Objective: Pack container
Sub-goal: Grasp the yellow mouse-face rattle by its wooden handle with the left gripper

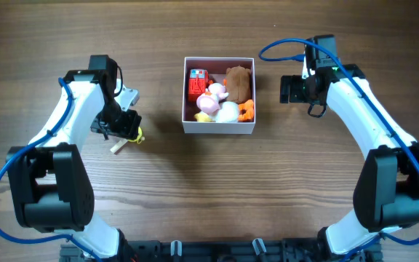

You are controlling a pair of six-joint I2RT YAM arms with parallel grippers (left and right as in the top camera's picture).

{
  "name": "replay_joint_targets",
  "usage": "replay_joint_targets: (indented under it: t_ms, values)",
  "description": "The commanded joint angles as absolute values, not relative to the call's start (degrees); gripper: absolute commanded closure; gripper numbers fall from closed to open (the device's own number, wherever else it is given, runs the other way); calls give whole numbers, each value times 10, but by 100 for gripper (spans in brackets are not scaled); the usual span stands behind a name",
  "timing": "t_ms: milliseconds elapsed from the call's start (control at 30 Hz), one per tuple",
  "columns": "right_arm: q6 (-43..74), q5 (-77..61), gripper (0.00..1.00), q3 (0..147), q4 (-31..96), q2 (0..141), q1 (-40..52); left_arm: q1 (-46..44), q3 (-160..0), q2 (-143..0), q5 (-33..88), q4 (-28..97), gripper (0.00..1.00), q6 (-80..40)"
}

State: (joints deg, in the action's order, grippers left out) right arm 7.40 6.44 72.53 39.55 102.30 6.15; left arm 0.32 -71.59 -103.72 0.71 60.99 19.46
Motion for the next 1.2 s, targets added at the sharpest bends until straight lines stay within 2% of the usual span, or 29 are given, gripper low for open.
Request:
replay_joint_targets:
  t_ms: [0, 233, 633, 1033, 1167]
  values:
    - [68, 61, 0, 726, 394, 1018, 60, 2, -712, -1043, -8, 611, 30, 225]
    - [68, 61, 1, 726, 394, 1018, 60, 3, -646, -1043, -11, 578, 29, 266]
    - [68, 61, 0, 726, 394, 1018, 60, 3, -636, -1043, -11, 519, 37, 279]
    - [68, 61, 1, 726, 394, 1018, 60, 3, -594, -1043, -12, 491, 35, 284]
    - [68, 61, 1, 726, 394, 1018, 60, 3, -594, -1043, -11, 493, 44, 283]
